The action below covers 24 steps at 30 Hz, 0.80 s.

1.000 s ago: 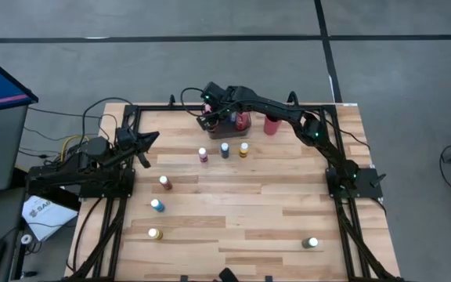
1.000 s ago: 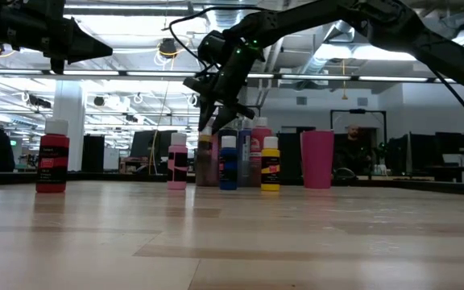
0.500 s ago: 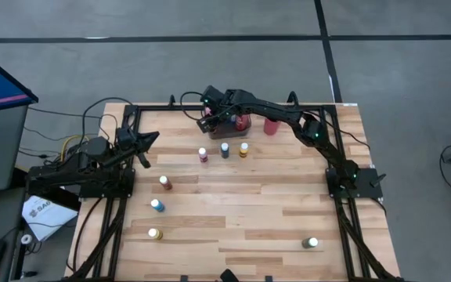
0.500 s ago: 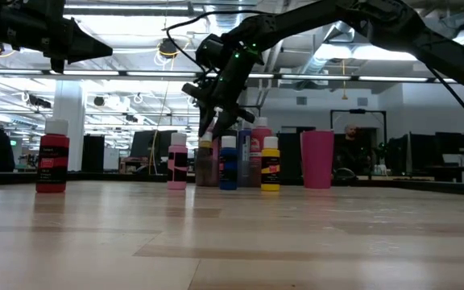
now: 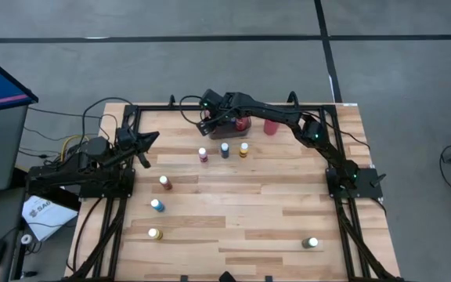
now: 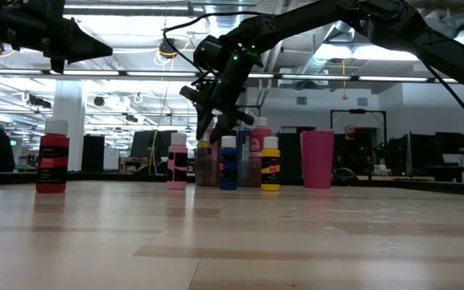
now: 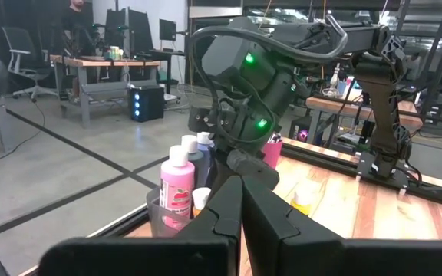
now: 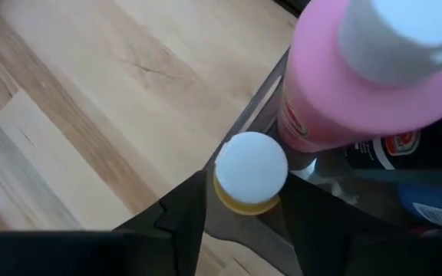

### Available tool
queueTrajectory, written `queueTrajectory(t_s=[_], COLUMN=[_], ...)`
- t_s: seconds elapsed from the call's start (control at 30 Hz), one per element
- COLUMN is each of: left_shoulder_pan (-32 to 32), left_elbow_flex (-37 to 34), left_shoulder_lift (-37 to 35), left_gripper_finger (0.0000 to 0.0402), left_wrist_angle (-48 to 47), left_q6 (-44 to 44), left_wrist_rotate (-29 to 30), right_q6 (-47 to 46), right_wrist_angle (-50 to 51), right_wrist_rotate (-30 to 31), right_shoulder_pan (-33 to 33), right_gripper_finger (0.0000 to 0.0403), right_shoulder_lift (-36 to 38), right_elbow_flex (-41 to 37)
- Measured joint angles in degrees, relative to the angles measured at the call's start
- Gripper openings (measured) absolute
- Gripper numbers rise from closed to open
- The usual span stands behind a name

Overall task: Pick & Place Paint Supplies
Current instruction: Put the orange paint bottle into the gray bin, then put the dark green paint bottle into the gray bin

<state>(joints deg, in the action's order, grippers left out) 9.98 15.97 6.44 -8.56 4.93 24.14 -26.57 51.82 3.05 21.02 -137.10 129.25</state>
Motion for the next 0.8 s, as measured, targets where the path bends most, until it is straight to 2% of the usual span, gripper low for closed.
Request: queueTrajectory(t_s=[0.17,0.4,0.8], left_shoulder_pan=[0.02,0.00,0.01], left_elbow_flex=[0.00,0.00,0.00], left_shoulder_lift=[0.00,0.00,0.00], left_gripper_finger=[0.0002,0.0002,0.0002], left_wrist_angle=[0.00,0.00,0.00], left_q6=[0.02,0.02,-0.11], left_wrist_rotate=[-0.02,-0.01,-0.01], right_q6=[0.19,2.23,3.73], right_wrist_angle=[-0.04,0.11,0.48], right_wrist_rotate=[0.46,3.04,3.43], right_shoulder_pan=[0.00,-0.11,-0.04], right_gripper_finger=[0.0128,0.0013,0.0001], right_shoulder_lift=[0.00,-0.15,-0.13], right_elbow_flex=[0.00,-0.11,-0.11])
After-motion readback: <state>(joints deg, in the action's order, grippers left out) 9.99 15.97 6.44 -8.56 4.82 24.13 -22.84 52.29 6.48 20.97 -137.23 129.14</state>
